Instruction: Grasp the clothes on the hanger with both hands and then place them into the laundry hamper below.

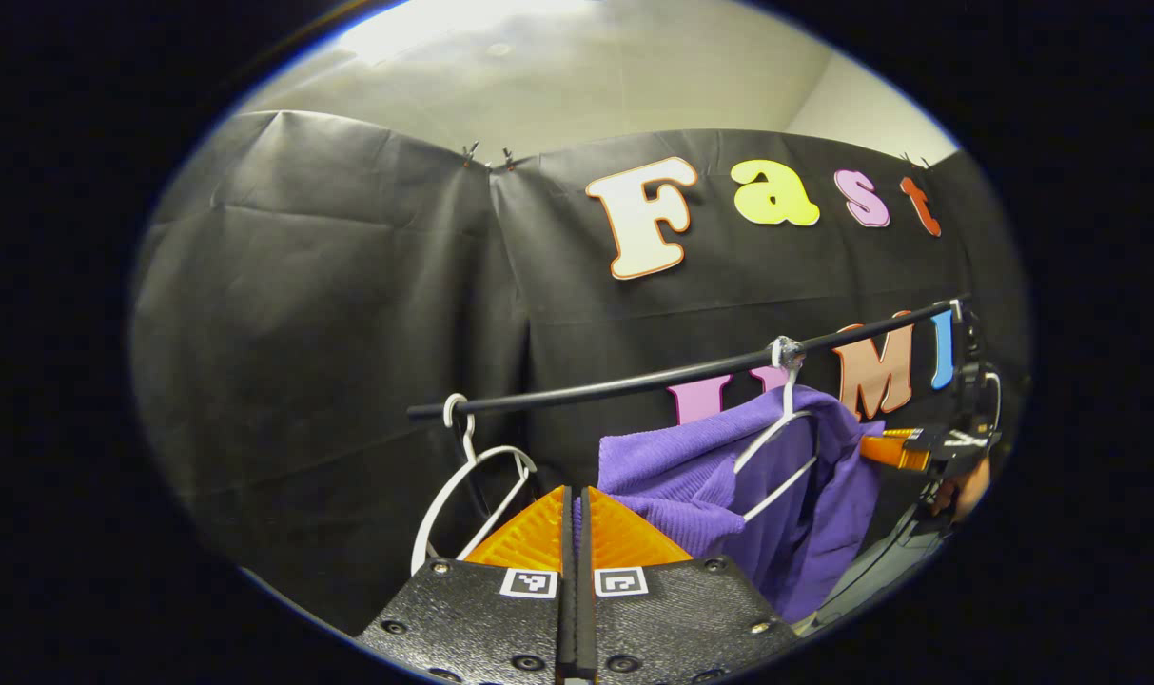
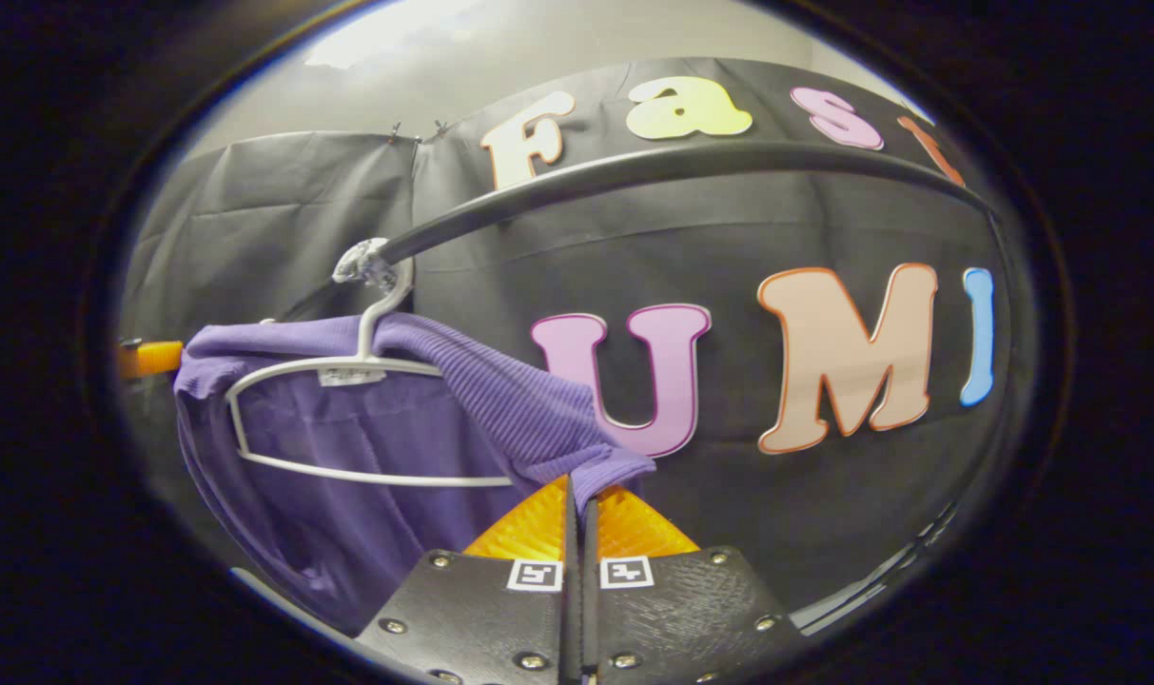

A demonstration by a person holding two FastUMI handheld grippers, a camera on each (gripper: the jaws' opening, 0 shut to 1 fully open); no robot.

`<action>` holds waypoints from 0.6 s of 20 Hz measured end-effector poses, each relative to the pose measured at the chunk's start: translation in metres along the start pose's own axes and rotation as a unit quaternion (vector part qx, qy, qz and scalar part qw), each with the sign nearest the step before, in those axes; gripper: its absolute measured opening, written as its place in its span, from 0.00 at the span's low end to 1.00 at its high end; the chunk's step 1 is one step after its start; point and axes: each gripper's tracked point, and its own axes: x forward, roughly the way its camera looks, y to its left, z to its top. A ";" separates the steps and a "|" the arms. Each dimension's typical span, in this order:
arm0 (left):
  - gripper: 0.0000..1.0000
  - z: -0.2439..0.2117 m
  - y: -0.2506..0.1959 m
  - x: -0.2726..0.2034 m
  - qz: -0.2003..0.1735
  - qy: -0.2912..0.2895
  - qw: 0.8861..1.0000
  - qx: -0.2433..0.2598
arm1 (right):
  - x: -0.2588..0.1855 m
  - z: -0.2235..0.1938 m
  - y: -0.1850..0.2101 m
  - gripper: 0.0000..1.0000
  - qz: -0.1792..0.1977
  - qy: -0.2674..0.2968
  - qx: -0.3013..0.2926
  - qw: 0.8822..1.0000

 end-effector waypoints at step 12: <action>0.01 0.003 -0.019 0.122 -0.133 -0.064 0.989 0.023 | 0.057 0.056 -0.054 0.00 -0.140 -0.086 0.016 0.986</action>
